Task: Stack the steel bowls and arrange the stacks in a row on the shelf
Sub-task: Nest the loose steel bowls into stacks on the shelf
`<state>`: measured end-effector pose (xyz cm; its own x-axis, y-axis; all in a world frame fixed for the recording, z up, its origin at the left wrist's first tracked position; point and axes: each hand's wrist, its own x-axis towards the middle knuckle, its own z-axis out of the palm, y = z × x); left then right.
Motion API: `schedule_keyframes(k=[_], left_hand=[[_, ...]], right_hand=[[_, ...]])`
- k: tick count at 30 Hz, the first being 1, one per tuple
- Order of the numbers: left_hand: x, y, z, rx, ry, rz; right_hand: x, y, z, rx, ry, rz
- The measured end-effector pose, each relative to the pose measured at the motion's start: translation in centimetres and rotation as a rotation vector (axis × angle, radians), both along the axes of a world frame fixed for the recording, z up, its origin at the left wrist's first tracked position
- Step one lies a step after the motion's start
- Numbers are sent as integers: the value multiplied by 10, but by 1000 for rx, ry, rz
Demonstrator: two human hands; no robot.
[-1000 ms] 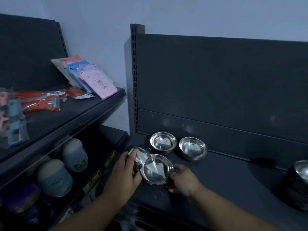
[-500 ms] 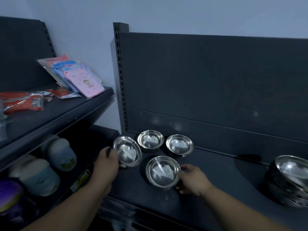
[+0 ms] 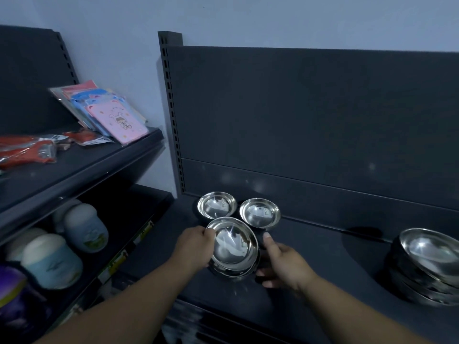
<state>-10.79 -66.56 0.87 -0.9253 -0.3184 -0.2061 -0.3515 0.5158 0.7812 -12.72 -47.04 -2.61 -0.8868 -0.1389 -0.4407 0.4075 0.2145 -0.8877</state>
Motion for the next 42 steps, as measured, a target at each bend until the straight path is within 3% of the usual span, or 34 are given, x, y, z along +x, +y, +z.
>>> schedule_keyframes(k=[3,6,14,24,28,32,36,42], left_hand=[[-3,3,-6,-120,-24,-35],[-4,1,-12,-111,-48,-12],[-7,-5,-12,278,-210,-16],[-9,-10,-11,346,-306,-221],[-16,-18,-12,230,-314,-227],[-39,-41,-24,2,-176,-65],[-68,-56,-44,232,-161,125],[-100,-42,-55,453,-182,175]], right_hand=[[2,-1,4,36,57,36],[0,-2,3,73,104,41],[-11,-4,-1,104,87,80],[-25,-8,-2,135,68,73],[-35,-7,-5,165,60,15],[-53,-2,-13,144,5,-106],[-71,2,-12,54,-71,-199],[-91,-4,-21,-87,-176,-257]])
